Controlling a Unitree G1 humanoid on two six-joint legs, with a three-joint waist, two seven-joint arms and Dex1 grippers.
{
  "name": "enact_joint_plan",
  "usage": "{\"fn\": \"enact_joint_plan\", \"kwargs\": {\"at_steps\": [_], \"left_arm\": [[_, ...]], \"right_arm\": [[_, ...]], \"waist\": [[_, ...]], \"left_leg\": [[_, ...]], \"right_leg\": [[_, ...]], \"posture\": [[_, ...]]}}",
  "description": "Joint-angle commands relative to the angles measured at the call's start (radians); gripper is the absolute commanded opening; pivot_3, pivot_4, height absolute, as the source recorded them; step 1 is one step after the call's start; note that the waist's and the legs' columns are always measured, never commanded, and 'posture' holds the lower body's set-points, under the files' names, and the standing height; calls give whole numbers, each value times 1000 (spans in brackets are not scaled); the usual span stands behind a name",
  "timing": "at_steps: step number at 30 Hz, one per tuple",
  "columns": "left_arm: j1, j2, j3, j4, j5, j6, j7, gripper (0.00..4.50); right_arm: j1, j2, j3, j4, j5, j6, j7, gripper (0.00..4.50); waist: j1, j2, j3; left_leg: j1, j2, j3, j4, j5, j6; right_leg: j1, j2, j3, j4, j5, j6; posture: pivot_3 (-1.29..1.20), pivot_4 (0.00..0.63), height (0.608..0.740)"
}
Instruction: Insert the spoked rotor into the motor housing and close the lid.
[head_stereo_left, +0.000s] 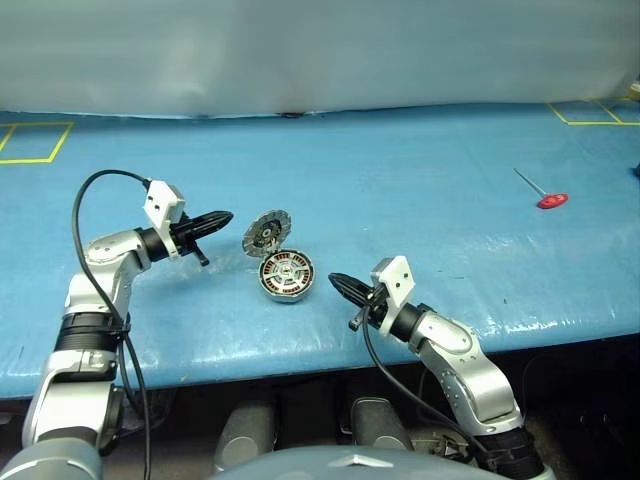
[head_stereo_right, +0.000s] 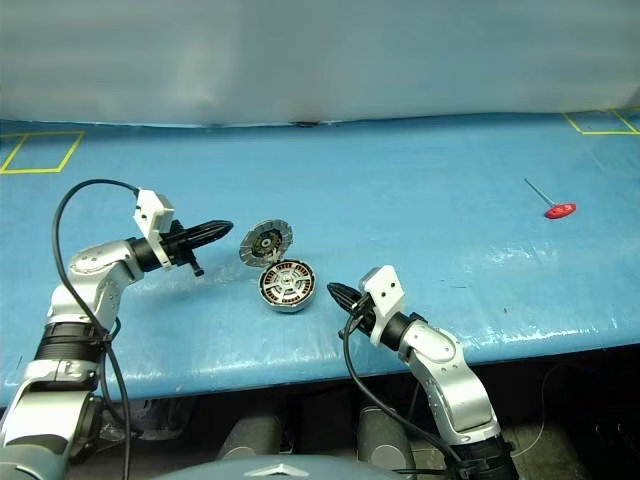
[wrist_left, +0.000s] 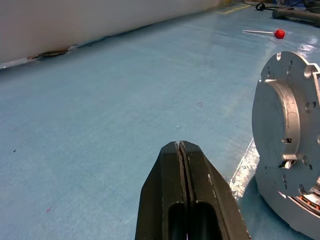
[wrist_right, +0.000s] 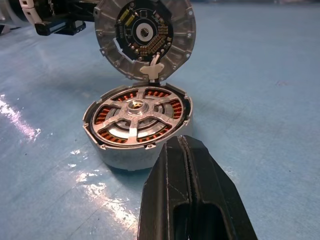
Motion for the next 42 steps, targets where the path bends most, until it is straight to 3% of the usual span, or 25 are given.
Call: {"fn": "enact_joint_plan", "kwargs": {"at_steps": [1,9,24,42], "left_arm": [[-59,-14,-12,37,23,-39,-38,29],[-139,-33,-50,61,35,-32,-144,29],[-150,-40,-103,-35,31,64,-265,29],[-56,-62,-216,-133,50,112,-330,29]], "right_arm": [[17,15,-5,4,-18,-66,-32,0],[22,23,5,23,-33,-90,-59,0],[-30,23,2,63,-36,-98,-73,0],[-23,21,-2,78,-37,-95,-94,0]], "waist": [[1,0,0],[0,0,0],[0,0,0],[0,0,0]], "left_leg": [[0,0,0,0,0,0],[0,0,0,1,0,0],[0,0,0,3,0,0],[0,0,0,5,0,1]], "right_leg": [[0,0,0,0,0,0],[0,0,0,1,0,0],[0,1,2,2,0,0],[1,1,3,3,0,0]], "posture": [[0,150,740],[0,150,740],[0,150,740],[0,150,740]]}}
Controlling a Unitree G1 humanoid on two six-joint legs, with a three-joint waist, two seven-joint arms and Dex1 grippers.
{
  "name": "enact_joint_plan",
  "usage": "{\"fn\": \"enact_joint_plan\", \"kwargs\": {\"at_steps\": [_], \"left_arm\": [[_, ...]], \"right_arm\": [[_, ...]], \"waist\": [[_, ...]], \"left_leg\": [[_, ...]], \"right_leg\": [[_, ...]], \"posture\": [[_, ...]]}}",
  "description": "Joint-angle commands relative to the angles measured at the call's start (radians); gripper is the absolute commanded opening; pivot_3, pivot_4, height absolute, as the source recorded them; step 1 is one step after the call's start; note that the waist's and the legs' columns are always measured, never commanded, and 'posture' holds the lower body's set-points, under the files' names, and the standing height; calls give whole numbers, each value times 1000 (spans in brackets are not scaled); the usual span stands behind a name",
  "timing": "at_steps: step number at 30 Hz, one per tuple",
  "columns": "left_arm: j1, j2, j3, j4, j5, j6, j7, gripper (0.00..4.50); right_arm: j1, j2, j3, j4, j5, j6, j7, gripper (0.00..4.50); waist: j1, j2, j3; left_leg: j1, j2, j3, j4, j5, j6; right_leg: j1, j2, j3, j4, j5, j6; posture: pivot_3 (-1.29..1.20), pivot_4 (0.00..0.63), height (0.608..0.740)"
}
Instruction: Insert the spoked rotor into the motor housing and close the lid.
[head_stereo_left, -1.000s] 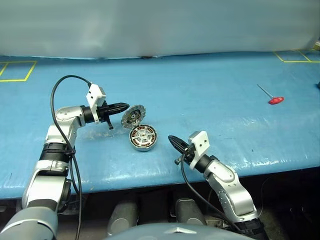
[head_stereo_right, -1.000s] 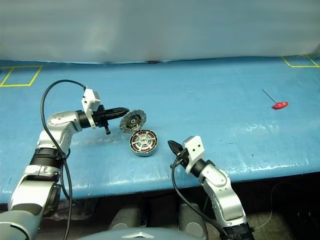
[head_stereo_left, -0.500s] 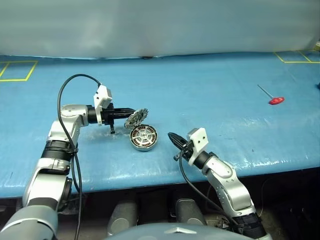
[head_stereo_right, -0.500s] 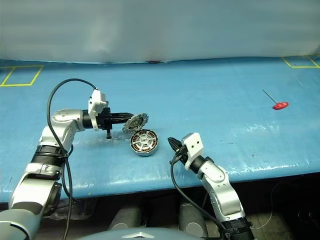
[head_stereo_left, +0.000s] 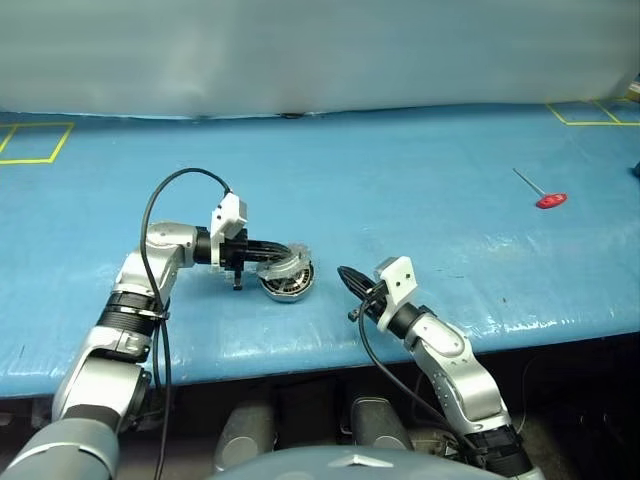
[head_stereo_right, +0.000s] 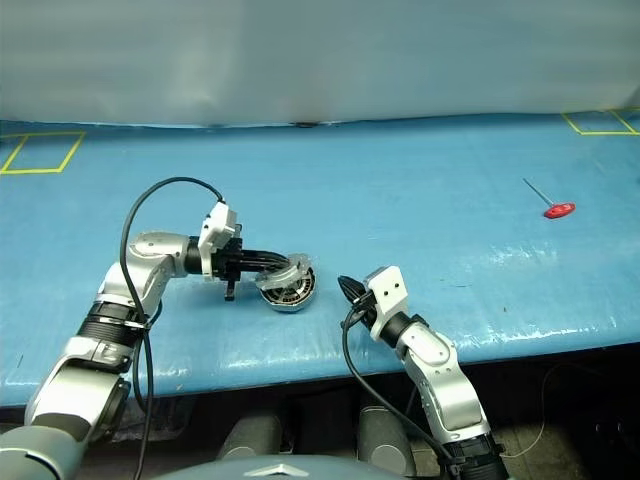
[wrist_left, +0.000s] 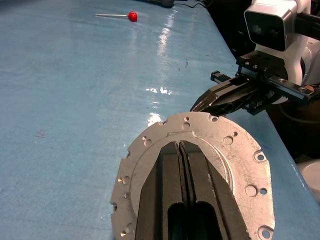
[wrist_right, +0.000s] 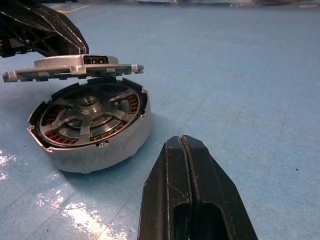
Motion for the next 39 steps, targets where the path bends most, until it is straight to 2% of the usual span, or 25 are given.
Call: {"fn": "enact_joint_plan", "kwargs": {"at_steps": [1,12,16,20,23,25,30,35,39], "left_arm": [[14,2,-7,-44,7,5,-3,29],[87,-1,-53,-70,75,-21,45,29],[104,-39,-2,-108,26,-17,99,29],[158,-70,89,-256,-69,5,174,29],[237,-69,139,-397,-116,45,249,0],[318,-57,158,-499,-128,59,289,0],[550,-55,207,-741,-169,80,399,0],[728,-96,210,-841,-103,6,533,0],[834,-162,215,-844,-50,-70,648,0]], "right_arm": [[-1,7,-8,-21,0,-22,-7,0],[-3,10,-3,-16,1,-20,-12,0],[-7,6,3,-36,11,-7,-2,0],[-36,-11,-6,-99,76,62,40,0],[-77,-21,-13,-129,95,100,44,572],[-108,-29,-13,-149,104,126,47,1163],[-198,-30,-13,-172,116,190,40,2845],[-292,-21,24,-114,109,226,66,4475],[-374,-11,83,-35,79,269,87,4475]], "waist": [[0,0,0],[1,0,-1],[1,1,-1],[-1,1,-1],[-3,1,-1],[-2,1,-1],[0,1,0],[3,1,0],[1,1,-1]], "left_leg": [[0,0,0,0,0,0],[1,0,0,1,0,0],[1,0,0,1,0,0],[0,0,0,1,0,0],[0,2,1,1,0,0],[1,3,0,1,0,0],[1,4,0,0,0,0],[1,3,1,1,0,0],[1,3,1,1,0,0]], "right_leg": [[0,0,0,0,0,0],[1,0,0,0,0,0],[1,-1,0,0,0,0],[0,-1,0,0,0,0],[0,-3,1,0,0,0],[0,-3,2,0,0,-1],[0,-3,3,0,0,-2],[0,-3,3,-1,0,-2],[0,-3,2,0,0,-2]], "posture": [[0,150,740],[0,150,740],[0,150,740],[0,150,740],[0,150,740],[0,150,740],[0,150,740],[0,150,740],[0,150,740]]}}
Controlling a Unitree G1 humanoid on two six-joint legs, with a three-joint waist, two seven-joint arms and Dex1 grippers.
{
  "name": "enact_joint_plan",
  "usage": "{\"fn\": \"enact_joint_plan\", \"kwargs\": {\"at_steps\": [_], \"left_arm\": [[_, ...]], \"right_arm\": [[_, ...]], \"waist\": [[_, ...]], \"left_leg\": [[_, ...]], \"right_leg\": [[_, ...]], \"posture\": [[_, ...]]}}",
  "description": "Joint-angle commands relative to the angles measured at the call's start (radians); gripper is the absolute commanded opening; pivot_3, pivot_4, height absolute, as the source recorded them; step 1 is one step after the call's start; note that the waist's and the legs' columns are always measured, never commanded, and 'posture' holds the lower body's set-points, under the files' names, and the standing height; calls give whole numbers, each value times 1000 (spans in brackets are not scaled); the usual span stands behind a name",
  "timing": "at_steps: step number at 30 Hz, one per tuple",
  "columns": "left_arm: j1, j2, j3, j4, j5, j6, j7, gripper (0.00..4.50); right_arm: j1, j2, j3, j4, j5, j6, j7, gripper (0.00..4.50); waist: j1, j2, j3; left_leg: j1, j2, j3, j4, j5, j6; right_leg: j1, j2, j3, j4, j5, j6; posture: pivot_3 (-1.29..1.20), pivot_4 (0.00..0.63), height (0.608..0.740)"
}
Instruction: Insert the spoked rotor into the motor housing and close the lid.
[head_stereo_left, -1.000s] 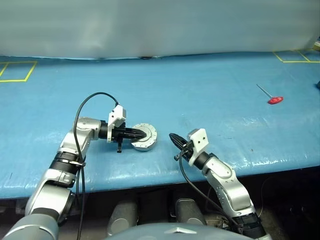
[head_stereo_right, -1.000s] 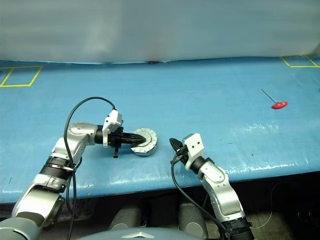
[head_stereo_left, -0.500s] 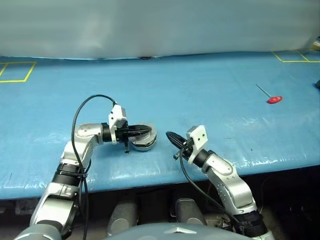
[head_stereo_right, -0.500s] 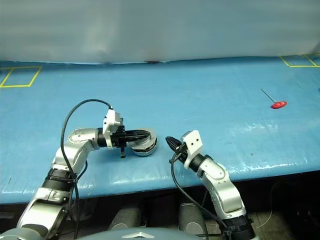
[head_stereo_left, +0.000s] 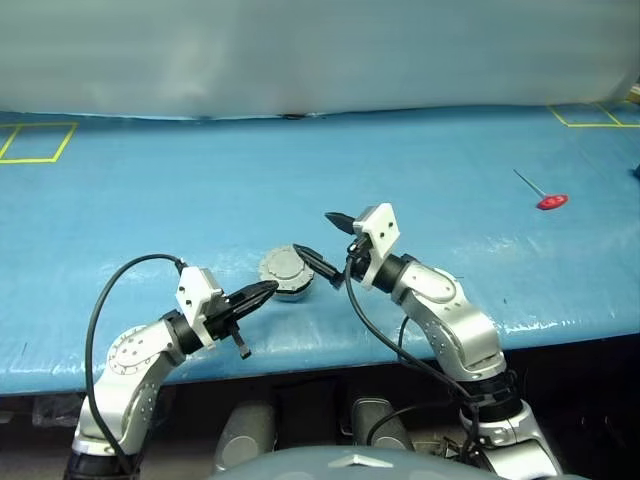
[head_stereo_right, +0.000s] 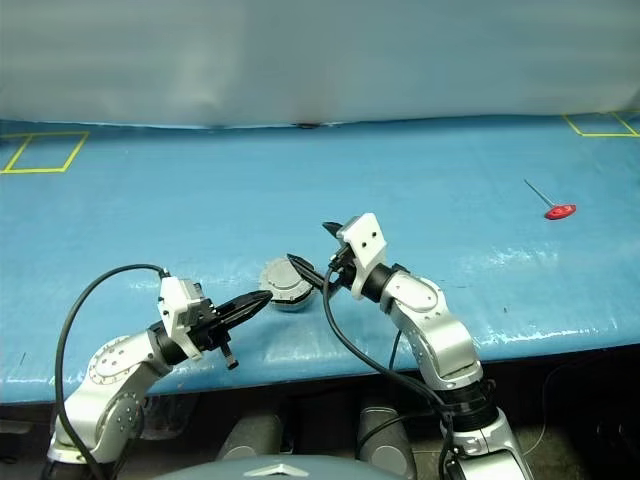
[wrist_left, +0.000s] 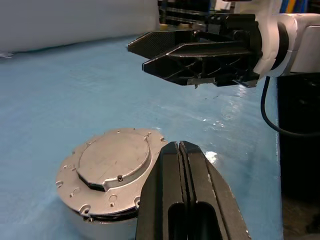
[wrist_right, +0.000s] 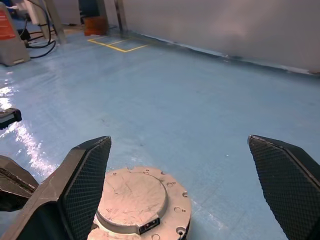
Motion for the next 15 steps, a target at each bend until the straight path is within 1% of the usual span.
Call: {"fn": "enact_joint_plan", "kwargs": {"at_steps": [1,7,10,15], "left_arm": [[54,-44,17,-33,46,-87,94,0],[136,-113,23,-12,111,-177,220,0],[157,-123,7,10,133,-215,240,0],[176,-141,-16,73,190,-336,270,0]], "right_arm": [[-60,8,42,38,-13,44,20,4475],[-148,26,126,111,-37,85,64,4475],[-165,37,144,145,-49,83,75,4475],[-174,52,164,213,-71,80,88,4475]], "waist": [[-1,0,0],[-1,0,0],[0,0,0],[-1,0,0]], "left_leg": [[0,0,0,0,0,0],[0,0,0,0,0,0],[0,0,0,0,0,0],[0,0,0,0,0,0]], "right_leg": [[0,0,0,0,0,0],[0,0,-1,0,0,0],[0,0,-2,0,0,0],[-1,0,-2,-1,0,0]], "posture": [[0,150,740],[0,150,740],[0,150,740],[0,150,740]]}}
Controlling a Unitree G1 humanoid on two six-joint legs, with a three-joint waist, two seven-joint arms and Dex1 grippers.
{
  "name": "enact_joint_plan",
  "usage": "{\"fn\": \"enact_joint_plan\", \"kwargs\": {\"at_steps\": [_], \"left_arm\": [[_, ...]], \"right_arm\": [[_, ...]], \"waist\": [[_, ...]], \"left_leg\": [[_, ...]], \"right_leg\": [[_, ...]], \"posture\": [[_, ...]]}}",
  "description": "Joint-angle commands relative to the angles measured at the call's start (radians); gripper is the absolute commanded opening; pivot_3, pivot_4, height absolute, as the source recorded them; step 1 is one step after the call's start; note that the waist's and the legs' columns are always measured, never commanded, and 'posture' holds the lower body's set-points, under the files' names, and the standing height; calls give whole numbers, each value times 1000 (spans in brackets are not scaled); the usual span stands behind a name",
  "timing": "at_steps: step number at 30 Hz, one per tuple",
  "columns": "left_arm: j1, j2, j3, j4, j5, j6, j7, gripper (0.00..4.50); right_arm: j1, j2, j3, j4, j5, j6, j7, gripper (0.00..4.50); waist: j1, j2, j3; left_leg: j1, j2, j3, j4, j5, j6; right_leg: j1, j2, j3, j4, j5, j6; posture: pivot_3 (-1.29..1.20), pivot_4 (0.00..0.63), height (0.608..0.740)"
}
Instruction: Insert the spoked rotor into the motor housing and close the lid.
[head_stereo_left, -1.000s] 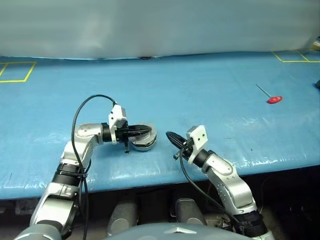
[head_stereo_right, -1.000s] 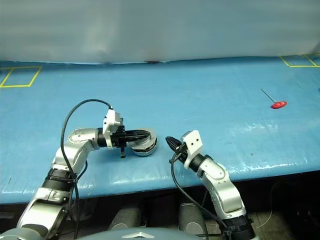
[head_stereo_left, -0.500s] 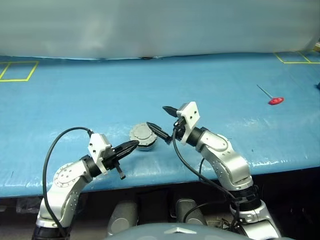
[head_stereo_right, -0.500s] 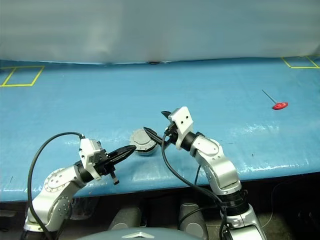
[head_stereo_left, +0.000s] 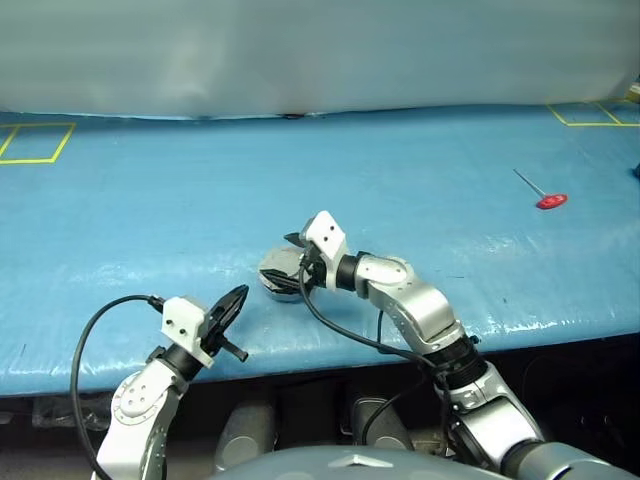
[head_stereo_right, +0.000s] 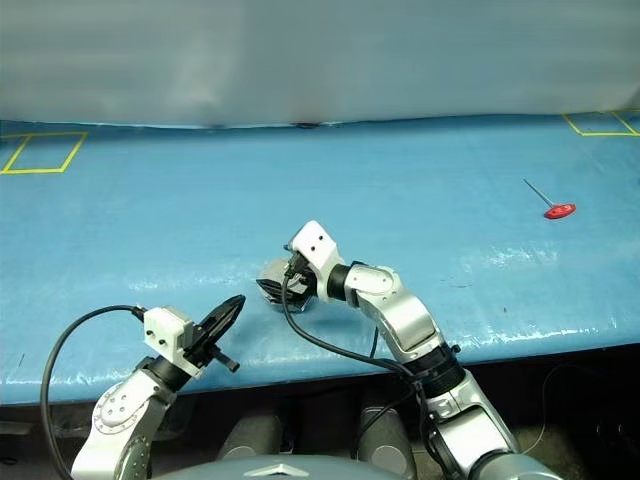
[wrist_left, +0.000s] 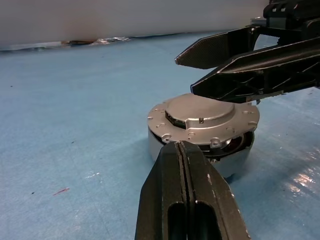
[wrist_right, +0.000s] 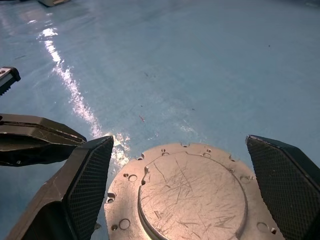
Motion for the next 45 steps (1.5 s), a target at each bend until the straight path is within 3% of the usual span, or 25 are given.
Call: {"fn": "enact_joint_plan", "kwargs": {"at_steps": [1,12,15,18,45], "left_arm": [[11,-9,-14,17,26,-83,11,0],[14,-12,-59,66,22,-143,8,0],[12,-18,-68,74,22,-149,13,0],[13,-18,-74,76,22,-151,15,0],[21,-18,-91,103,14,-162,11,0]], "right_arm": [[-20,8,4,20,-16,-12,14,4475],[-18,15,-6,92,-47,-32,19,4475],[-12,13,-7,84,-52,-32,20,3898],[-8,11,-7,76,-57,-32,23,3039],[57,43,40,5,-112,-23,-21,3040]], "waist": [[0,0,0],[-2,0,0],[-1,0,0],[-1,0,0],[-3,1,0]], "left_leg": [[0,0,0,0,0,0],[0,1,0,0,0,0],[0,1,0,0,0,0],[0,1,0,0,0,0],[-1,1,0,-2,0,0]], "right_leg": [[0,0,0,0,0,0],[-1,0,0,0,0,0],[-1,0,0,0,0,0],[-1,0,0,0,0,0],[-2,0,-1,-1,-1,0]], "posture": [[0,150,740],[0,150,740],[0,150,740],[0,150,740],[0,150,740]]}}
